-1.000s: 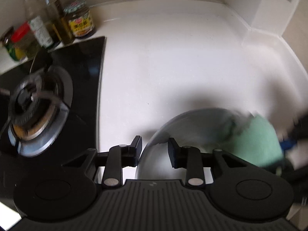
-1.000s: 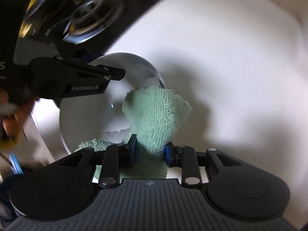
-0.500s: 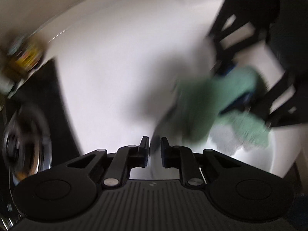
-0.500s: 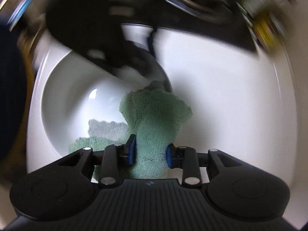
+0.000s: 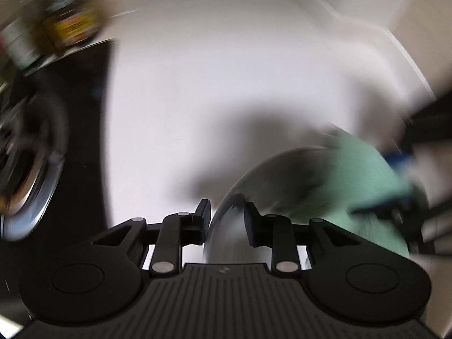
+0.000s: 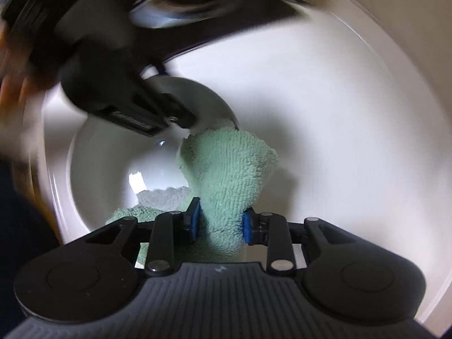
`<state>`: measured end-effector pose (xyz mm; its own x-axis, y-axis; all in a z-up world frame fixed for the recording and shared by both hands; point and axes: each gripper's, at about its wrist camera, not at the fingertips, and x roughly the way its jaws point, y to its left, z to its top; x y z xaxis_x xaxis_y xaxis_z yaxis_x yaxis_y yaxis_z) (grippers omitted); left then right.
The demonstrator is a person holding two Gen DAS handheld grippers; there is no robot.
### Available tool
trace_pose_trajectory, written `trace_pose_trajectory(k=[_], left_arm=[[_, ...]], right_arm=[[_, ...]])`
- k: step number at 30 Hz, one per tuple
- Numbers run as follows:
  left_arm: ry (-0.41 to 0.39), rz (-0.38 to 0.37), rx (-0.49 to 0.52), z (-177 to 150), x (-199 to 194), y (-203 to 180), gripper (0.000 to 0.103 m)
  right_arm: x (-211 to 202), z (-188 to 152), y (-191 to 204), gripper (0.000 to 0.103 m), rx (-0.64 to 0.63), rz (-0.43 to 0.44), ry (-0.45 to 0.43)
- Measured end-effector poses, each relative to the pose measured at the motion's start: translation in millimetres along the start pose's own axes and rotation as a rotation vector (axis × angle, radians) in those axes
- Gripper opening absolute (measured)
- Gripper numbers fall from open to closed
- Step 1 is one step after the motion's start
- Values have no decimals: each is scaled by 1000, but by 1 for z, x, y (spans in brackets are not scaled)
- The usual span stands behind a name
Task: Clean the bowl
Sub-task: 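Tilt the white bowl with the left tool while the right tool wipes inside with the towel, then rotate the bowl with the left tool while the right tool rubs the towel along its wall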
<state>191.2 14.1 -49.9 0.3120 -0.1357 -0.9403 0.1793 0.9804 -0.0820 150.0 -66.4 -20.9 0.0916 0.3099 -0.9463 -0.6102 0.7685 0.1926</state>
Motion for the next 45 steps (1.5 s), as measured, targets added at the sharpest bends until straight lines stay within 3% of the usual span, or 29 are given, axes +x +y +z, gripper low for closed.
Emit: trace_pose_trajectory(k=[1,4,8,11,17,21,24,27,30,35,38,40,42,45], left_arm=[[-30,36,-54,-5,-2,1,34],[-49,106,-74,-14,-5,-12,38],[6,157,59,-23,-6,-29,27],[77,89,201,-24,-9,-28,25],[192,-109,393,21,-4,-33,20],[237,-151,378,38,6,-36,18],[211,-195,236,40,9,-20,23],[169,-208,118,34,7,-9,28],[99,-153,75,24,3,-12,32],[15,-62,-19,8,-1,-11,35],[-33,6,-61,-2,1,-15,39],[-45,63,-79,-10,-4,-24,38],[-14,93,-23,-12,-7,-32,28],[46,79,130,-12,-11,-38,18]], right_arm=[[-3,-4,-1,28,15,8,-3],[-6,-2,3,28,-153,14,20],[-10,2,7,28,-376,21,49],[-13,4,10,28,-544,26,72],[-17,12,17,28,-885,36,122],[-13,21,26,28,-1042,8,148],[-14,22,20,28,-980,5,133],[-21,16,0,27,-783,27,102],[-28,8,-18,27,-553,43,83],[-45,-33,-48,26,167,79,23],[-55,-68,-52,27,503,134,-32],[-53,-65,-49,27,491,123,-25],[-40,-40,-45,27,327,94,8],[-41,-19,-42,28,32,42,51]])
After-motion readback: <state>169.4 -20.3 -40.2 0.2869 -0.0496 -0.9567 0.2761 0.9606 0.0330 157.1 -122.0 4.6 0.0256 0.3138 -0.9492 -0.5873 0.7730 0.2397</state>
